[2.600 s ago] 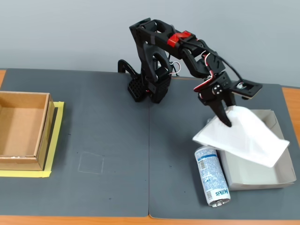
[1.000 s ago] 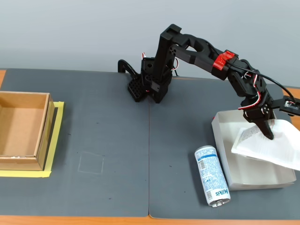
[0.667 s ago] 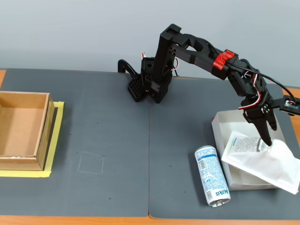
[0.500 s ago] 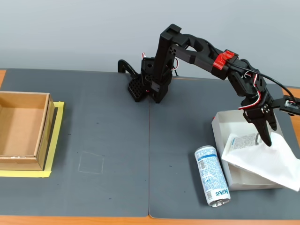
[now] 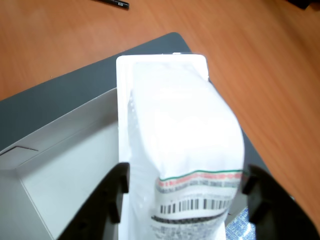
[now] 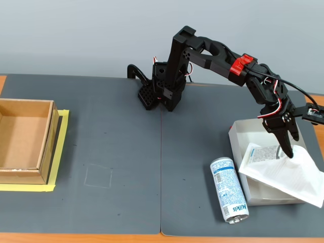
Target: Pick the sandwich and put it in the gray box
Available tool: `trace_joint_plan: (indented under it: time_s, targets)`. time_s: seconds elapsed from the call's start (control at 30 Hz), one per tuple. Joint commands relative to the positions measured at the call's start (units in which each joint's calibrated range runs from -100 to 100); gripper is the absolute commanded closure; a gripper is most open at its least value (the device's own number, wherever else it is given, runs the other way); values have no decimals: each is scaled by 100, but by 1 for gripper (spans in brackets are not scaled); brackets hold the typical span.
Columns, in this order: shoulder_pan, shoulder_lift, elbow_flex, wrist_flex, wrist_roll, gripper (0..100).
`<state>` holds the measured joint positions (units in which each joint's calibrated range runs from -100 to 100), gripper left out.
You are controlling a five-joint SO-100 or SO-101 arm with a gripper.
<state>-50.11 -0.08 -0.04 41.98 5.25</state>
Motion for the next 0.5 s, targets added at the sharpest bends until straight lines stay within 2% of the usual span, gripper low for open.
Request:
trace_joint_plan:
  time_s: [0.0, 0.47]
  targets:
    - [-21, -97, -280, -22, -7, 74]
    - [2, -148, -271, -14, -7, 74]
